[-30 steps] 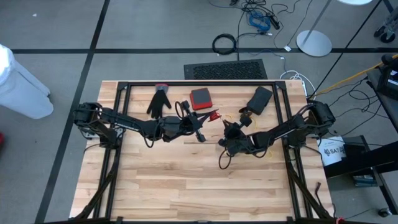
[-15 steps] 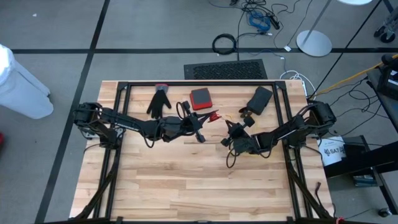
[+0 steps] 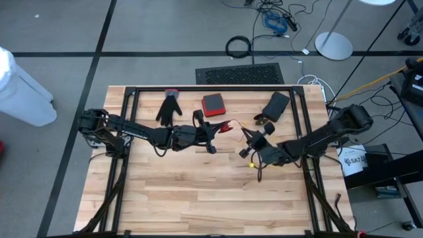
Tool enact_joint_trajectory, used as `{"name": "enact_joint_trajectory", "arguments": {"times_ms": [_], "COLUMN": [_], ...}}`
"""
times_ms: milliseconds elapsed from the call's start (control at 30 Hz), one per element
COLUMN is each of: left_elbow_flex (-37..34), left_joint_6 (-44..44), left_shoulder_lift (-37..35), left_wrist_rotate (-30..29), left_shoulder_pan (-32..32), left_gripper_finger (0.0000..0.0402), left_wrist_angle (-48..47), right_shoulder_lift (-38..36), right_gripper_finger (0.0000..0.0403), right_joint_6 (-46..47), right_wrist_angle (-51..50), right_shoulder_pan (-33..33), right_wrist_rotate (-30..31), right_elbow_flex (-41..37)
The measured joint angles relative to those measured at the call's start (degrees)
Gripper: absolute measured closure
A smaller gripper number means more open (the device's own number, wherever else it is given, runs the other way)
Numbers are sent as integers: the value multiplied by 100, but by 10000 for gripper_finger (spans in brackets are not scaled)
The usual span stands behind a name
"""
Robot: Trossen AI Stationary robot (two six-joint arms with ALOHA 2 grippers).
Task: Coil cords
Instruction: Coil the red wire onto the spool
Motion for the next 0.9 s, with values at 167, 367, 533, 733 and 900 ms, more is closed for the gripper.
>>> {"name": "enact_joint_trajectory", "arguments": {"times_ms": [167,367,533,733,900], "left_elbow_flex": [0,0,0,0,0], "left_joint_6": [0,-123,-151,-155,-293], "left_shoulder_lift": [71,352,455,457,457], "left_wrist_rotate": [2,-7,-37,-48,-48], "left_shoulder_pan": [68,114,130,152,143], "left_gripper_finger": [393,393,393,393,393], "left_wrist_angle": [24,281,809,1093,1077], "right_shoulder_lift": [-35,127,340,849,1131], "right_gripper_finger": [403,403,403,403,403], "right_joint_6": [-511,-1026,-964,-1169,-1405], "right_wrist_angle": [667,1592,1648,1834,1966], "right_shoulder_pan": [166,156,94,-32,-142], "right_wrist_rotate": [-339,-959,-1207,-1251,-1279], "right_elbow_flex": [0,2,118,473,769]}}
